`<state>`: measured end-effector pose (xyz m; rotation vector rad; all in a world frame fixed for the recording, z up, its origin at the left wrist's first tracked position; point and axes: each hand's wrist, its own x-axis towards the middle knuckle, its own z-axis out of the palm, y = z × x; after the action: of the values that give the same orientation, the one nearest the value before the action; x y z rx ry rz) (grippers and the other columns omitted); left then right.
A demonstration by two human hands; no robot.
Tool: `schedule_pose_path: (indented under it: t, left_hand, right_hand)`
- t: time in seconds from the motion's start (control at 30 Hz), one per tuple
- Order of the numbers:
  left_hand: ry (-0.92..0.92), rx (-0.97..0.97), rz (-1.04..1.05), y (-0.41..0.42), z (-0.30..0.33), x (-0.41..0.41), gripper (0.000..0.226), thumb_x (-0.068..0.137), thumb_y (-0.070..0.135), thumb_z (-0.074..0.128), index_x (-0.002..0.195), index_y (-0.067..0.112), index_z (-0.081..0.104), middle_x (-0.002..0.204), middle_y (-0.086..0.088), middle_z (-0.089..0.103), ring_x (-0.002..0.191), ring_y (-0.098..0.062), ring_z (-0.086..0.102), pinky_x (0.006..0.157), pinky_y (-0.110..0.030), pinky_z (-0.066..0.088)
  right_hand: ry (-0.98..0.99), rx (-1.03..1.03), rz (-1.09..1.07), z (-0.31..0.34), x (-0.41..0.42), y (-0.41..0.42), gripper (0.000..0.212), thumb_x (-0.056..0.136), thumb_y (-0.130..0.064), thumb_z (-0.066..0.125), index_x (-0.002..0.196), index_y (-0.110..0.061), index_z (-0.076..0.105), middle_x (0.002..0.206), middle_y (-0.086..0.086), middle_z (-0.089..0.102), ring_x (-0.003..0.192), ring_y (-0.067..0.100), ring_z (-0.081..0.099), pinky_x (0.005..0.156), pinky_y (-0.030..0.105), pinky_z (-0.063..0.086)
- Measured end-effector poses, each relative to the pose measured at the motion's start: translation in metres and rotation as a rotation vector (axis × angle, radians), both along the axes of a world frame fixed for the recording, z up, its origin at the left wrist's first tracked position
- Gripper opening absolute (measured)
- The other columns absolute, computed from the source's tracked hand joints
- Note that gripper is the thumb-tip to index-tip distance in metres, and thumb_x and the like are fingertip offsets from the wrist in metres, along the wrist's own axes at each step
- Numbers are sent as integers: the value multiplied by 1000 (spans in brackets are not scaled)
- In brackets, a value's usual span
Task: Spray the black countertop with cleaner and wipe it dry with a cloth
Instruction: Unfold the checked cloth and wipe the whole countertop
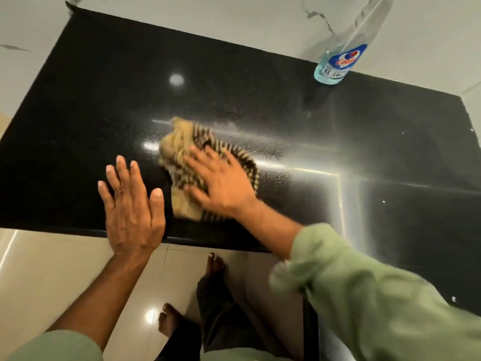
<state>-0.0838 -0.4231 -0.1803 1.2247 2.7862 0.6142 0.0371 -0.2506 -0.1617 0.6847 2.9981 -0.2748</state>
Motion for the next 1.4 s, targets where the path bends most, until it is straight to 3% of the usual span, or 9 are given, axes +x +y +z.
schedule_pose_path:
  t: [0.1, 0.2, 0.4, 0.5, 0.67, 0.83, 1.03, 1.23, 1.4]
  left_hand:
    - [-10, 14, 8, 0, 0, 0, 73, 105, 49, 12, 162, 3, 9, 171, -16, 1, 158, -32, -2, 127, -56, 2]
    - [0, 2, 3, 1, 1, 1, 72, 106, 48, 12, 162, 3, 9, 171, -16, 1, 158, -32, -1, 127, -56, 3]
    - [39, -35, -27, 2, -2, 1, 72, 106, 49, 11, 162, 3, 8, 171, -16, 1, 158, -32, -1, 127, -57, 4]
    - [50, -27, -19, 3, -2, 1, 73, 105, 49, 13, 162, 3, 9, 171, -16, 2, 159, -31, -1, 127, -56, 4]
    - [70, -52, -12, 2, -1, 2, 73, 105, 49, 14, 162, 3, 10, 171, -17, 2, 159, -32, -1, 126, -57, 7]
    - [87, -105, -21, 3, 1, 0, 74, 106, 51, 13, 162, 2, 8, 170, -18, 1, 158, -33, 0, 126, -59, 9]
    - [54, -71, -33, 1, 2, -1, 76, 105, 52, 8, 162, 2, 9, 171, -17, -1, 158, -32, -1, 126, -58, 8]
    - [70, -122, -43, 3, 2, -1, 78, 104, 55, 8, 161, 2, 9, 170, -19, 0, 158, -34, 0, 127, -56, 7]
    - [45, -93, -15, 3, 1, -2, 78, 105, 55, 9, 161, 0, 11, 170, -20, 2, 158, -35, 1, 126, -56, 10]
  right_hand:
    - [10, -45, 139, -2, 61, -9, 68, 101, -60, 44, 161, -30, 34, 170, -5, 26, 156, 23, 29, 128, 49, 14]
    - [-15, -34, 93, -2, 92, 36, 66, 102, -60, 41, 160, -30, 35, 169, -4, 27, 155, 22, 28, 128, 51, 16]
    - [12, -31, -282, 12, -4, 168, 65, 103, -60, 35, 162, -32, 30, 171, -6, 24, 158, 20, 21, 128, 51, 17]
    - [-4, -38, -350, 15, -57, 194, 69, 101, -63, 33, 162, -30, 30, 172, -4, 23, 158, 21, 20, 128, 50, 16]
    - [2, 7, -138, 16, -82, 113, 69, 101, -61, 33, 162, -28, 29, 167, 3, 35, 152, 24, 35, 125, 47, 19]
    - [-4, -51, 178, 2, -40, -6, 70, 99, -60, 36, 162, -29, 32, 170, -4, 27, 156, 21, 26, 127, 49, 14]
    - [-27, -36, 63, 5, 40, 38, 78, 97, -73, 36, 164, -36, 22, 172, -6, 20, 158, 23, 21, 129, 52, 10]
    - [-62, -157, -326, 14, -46, 102, 91, 86, -91, 10, 164, -43, 11, 174, -8, 0, 161, 24, 1, 126, 60, -8]
    - [-82, -287, -34, 16, -116, 20, 66, 104, -65, 13, 164, -40, 2, 174, -7, -5, 161, 25, -6, 123, 61, -15]
